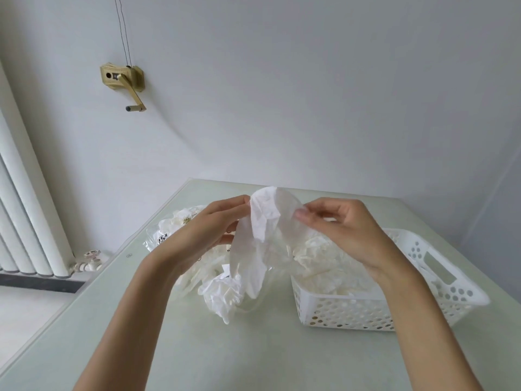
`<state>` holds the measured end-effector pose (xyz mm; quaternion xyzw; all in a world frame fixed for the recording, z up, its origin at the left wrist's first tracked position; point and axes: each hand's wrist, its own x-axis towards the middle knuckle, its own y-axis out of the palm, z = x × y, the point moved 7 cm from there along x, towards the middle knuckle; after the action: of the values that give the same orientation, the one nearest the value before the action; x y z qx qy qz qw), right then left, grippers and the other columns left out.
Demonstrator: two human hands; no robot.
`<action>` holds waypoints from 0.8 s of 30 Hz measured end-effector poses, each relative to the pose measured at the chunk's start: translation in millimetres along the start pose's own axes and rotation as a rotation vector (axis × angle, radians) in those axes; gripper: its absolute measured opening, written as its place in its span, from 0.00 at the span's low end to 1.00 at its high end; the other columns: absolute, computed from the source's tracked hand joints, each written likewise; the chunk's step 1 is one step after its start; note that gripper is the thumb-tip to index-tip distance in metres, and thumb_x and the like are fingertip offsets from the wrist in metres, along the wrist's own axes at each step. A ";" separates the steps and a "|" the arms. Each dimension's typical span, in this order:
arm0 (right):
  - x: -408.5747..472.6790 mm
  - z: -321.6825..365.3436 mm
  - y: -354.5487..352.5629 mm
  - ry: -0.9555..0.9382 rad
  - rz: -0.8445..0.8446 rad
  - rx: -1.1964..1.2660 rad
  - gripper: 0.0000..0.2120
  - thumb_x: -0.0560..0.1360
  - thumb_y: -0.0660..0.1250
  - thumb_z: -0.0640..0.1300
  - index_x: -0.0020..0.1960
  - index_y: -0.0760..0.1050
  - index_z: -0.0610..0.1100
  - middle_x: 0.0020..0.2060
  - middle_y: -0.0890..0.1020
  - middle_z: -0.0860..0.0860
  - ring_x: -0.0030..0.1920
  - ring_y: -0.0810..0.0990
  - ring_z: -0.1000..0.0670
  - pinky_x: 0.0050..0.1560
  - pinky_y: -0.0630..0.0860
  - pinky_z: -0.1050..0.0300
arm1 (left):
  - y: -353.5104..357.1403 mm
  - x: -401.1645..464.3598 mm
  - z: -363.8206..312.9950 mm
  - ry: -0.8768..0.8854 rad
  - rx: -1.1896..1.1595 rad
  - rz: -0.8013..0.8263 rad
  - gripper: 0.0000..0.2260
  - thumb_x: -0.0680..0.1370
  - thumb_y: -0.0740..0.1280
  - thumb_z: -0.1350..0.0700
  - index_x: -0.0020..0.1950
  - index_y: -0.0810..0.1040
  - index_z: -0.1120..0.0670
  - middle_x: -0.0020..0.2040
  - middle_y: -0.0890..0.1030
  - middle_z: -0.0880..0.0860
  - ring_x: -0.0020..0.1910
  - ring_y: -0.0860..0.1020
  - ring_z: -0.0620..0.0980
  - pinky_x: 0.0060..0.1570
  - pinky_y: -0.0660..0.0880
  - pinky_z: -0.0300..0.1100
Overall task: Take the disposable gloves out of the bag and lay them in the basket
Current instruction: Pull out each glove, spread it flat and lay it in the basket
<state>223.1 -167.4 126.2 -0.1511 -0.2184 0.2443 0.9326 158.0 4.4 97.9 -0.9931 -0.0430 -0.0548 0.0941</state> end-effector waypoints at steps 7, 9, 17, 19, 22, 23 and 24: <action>-4.8 14.1 -22.7 -0.040 -0.211 0.212 0.04 0.75 0.70 0.47 0.42 0.79 0.49 0.34 0.80 0.53 0.38 0.78 0.56 0.43 0.72 0.64 | -3.3 0.9 1.0 0.019 0.192 -0.114 0.17 0.79 0.57 0.41 0.59 0.78 0.48 0.54 0.81 0.40 0.54 0.79 0.39 0.52 0.76 0.35; -8.9 25.0 -21.8 -0.101 -0.234 0.069 0.04 0.75 0.69 0.45 0.42 0.80 0.48 0.30 0.82 0.55 0.32 0.80 0.58 0.35 0.73 0.67 | 5.0 -1.1 -8.5 0.088 0.233 -0.087 0.25 0.73 0.58 0.33 0.66 0.71 0.42 0.62 0.74 0.34 0.61 0.73 0.32 0.52 0.73 0.30; -14.2 33.8 -21.6 -0.157 -0.268 -0.157 0.07 0.74 0.71 0.47 0.39 0.82 0.44 0.32 0.84 0.49 0.35 0.83 0.46 0.36 0.78 0.51 | 48.2 4.9 -9.3 0.192 0.230 0.023 0.14 0.77 0.69 0.55 0.61 0.73 0.51 0.57 0.80 0.47 0.52 0.81 0.48 0.49 0.78 0.39; -13.4 27.3 -35.2 -0.126 -0.279 -0.131 0.09 0.74 0.71 0.47 0.38 0.81 0.43 0.32 0.83 0.47 0.34 0.81 0.44 0.36 0.77 0.51 | 44.6 4.1 -10.3 0.209 0.230 0.031 0.07 0.78 0.67 0.57 0.55 0.78 0.56 0.51 0.83 0.52 0.49 0.83 0.50 0.48 0.79 0.39; -13.4 16.1 -50.8 -0.048 -0.241 -0.007 0.10 0.73 0.70 0.47 0.36 0.80 0.43 0.31 0.82 0.50 0.32 0.79 0.53 0.36 0.74 0.60 | 38.0 1.5 -13.4 0.216 0.181 0.021 0.09 0.79 0.66 0.55 0.49 0.82 0.59 0.44 0.85 0.52 0.41 0.83 0.45 0.43 0.77 0.34; -13.6 12.8 -52.7 -0.019 -0.210 0.046 0.11 0.74 0.70 0.47 0.35 0.80 0.43 0.32 0.81 0.50 0.33 0.78 0.54 0.37 0.73 0.61 | 36.2 0.9 -15.1 0.215 0.162 -0.002 0.10 0.79 0.66 0.53 0.46 0.82 0.59 0.40 0.85 0.51 0.36 0.81 0.43 0.38 0.74 0.31; -13.4 9.0 -53.4 0.007 -0.174 0.097 0.11 0.74 0.69 0.48 0.36 0.80 0.43 0.33 0.80 0.49 0.35 0.77 0.54 0.40 0.72 0.61 | 33.7 1.2 -16.3 0.216 0.155 -0.037 0.12 0.79 0.65 0.52 0.44 0.82 0.59 0.38 0.84 0.50 0.32 0.78 0.41 0.35 0.71 0.29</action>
<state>229.0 -217.4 150.3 -0.0869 -0.2153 0.1721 0.9573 160.7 -31.7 107.7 -0.9702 -0.0552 -0.1599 0.1735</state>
